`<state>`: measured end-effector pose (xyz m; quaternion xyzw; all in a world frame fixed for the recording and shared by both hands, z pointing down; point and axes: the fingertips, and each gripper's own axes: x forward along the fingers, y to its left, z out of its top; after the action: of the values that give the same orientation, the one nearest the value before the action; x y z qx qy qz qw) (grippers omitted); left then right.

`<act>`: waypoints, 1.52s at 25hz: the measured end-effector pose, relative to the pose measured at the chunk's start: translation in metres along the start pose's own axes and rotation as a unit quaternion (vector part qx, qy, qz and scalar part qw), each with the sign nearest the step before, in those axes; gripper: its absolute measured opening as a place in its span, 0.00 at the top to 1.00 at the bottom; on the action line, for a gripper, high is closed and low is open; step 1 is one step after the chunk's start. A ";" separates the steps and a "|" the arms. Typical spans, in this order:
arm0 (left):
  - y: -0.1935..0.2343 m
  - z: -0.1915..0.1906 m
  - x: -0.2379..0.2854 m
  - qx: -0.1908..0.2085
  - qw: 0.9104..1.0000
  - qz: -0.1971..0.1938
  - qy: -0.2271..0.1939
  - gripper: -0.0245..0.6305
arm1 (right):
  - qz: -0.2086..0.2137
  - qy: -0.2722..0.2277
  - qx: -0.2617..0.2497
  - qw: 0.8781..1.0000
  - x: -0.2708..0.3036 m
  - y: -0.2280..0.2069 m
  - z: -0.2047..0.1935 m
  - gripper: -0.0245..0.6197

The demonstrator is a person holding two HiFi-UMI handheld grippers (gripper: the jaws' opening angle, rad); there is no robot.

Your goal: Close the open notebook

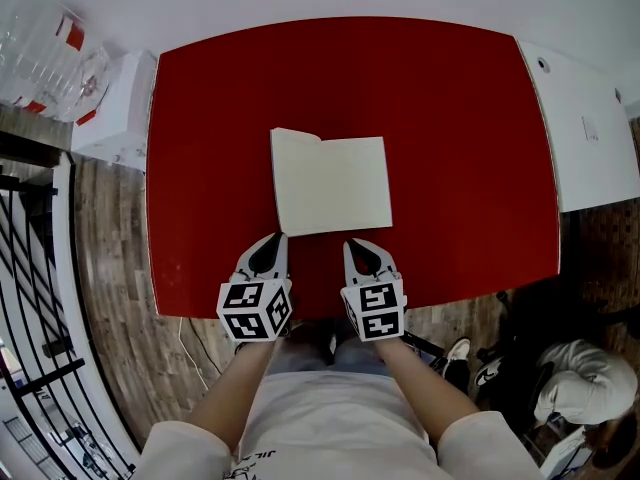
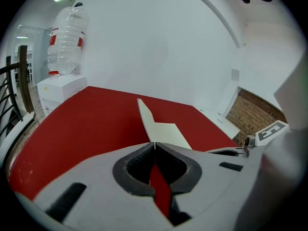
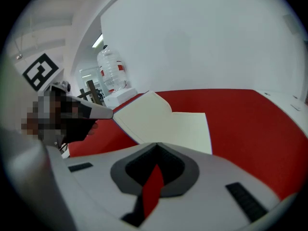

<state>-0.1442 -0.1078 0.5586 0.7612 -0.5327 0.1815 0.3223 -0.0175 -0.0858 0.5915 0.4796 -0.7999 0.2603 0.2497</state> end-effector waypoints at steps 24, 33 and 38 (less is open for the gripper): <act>-0.122 0.009 0.036 0.076 0.992 -0.098 0.013 0.94 | -0.035 -0.008 0.045 0.998 -0.031 -0.044 -0.018 0.96; -0.164 -0.012 0.074 0.117 0.984 -0.124 0.045 0.94 | -0.068 -0.003 0.070 0.995 -0.047 -0.080 -0.039 0.96; -0.180 -0.030 0.097 0.134 0.980 -0.129 0.069 0.94 | -0.083 0.001 0.076 0.994 -0.053 -0.097 -0.052 0.96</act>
<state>0.0600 -0.1141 0.5871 0.8452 -0.3776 0.2603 0.2744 0.0988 -0.0571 0.6128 0.5619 -0.7347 0.2994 0.2341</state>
